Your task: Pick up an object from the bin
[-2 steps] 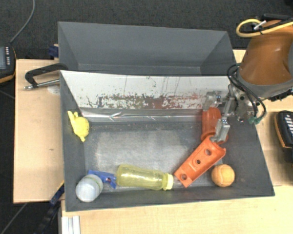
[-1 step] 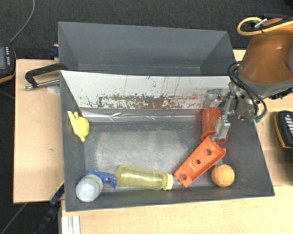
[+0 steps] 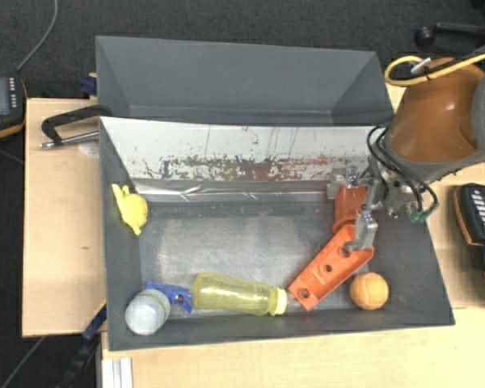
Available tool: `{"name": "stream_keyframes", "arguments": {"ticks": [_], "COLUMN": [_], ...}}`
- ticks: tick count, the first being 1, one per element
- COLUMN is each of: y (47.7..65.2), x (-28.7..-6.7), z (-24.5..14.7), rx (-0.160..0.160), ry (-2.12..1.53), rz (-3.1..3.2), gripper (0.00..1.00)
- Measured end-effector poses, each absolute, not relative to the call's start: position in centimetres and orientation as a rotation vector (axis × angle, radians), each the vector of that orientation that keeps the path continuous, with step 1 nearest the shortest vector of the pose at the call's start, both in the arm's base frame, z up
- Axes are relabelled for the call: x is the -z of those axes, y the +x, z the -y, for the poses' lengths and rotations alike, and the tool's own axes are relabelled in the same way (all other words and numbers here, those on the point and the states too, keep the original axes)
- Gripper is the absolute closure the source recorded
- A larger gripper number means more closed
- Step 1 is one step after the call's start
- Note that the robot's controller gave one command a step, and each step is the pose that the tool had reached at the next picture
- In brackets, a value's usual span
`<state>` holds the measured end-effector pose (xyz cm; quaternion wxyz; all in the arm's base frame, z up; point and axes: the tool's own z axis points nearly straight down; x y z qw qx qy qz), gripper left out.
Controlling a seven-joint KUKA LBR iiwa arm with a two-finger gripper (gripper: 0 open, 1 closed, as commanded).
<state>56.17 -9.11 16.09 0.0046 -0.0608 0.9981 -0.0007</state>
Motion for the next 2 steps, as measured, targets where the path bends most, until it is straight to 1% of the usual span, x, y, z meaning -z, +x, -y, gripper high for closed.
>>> {"name": "stream_keyframes", "arguments": {"ticks": [1, 2], "y": [49.3, 49.2], "x": [-12.1, -11.7], "z": [9.2, 7.5], "rx": [-0.003, 0.004], "ry": [-0.685, -0.983], "rz": [-3.065, -2.977], "gripper": [0.00, 0.00]}}
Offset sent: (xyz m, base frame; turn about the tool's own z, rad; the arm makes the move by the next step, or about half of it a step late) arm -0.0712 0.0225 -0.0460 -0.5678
